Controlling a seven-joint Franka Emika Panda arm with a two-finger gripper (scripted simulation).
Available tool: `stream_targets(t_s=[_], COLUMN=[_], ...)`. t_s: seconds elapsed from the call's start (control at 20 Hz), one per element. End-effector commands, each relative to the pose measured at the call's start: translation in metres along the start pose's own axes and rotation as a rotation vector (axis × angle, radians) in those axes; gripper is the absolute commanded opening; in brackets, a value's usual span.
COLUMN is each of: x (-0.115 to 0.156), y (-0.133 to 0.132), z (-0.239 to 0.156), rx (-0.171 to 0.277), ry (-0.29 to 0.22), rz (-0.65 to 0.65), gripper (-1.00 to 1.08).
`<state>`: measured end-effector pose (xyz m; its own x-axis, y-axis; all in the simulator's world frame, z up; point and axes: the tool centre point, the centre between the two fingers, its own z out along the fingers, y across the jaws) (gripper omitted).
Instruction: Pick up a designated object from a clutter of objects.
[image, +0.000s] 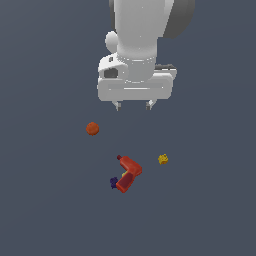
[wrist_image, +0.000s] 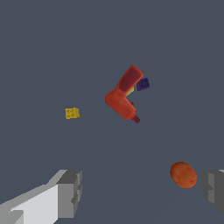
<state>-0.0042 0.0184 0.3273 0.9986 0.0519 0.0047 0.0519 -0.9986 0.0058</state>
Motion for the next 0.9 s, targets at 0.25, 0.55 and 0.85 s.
stream_targets(t_s=[0.25,0.55,0.85], x=[0.001,0.002,0.015], y=[0.007,0.008,0.009], z=[-0.003,-0.003,0.007], rx=[-0.012,-0.012,-0.001], ry=[0.003,0.003,0.003], rz=[-0.01,-0.008,0.029], gripper=[1.08,1.08,1.08])
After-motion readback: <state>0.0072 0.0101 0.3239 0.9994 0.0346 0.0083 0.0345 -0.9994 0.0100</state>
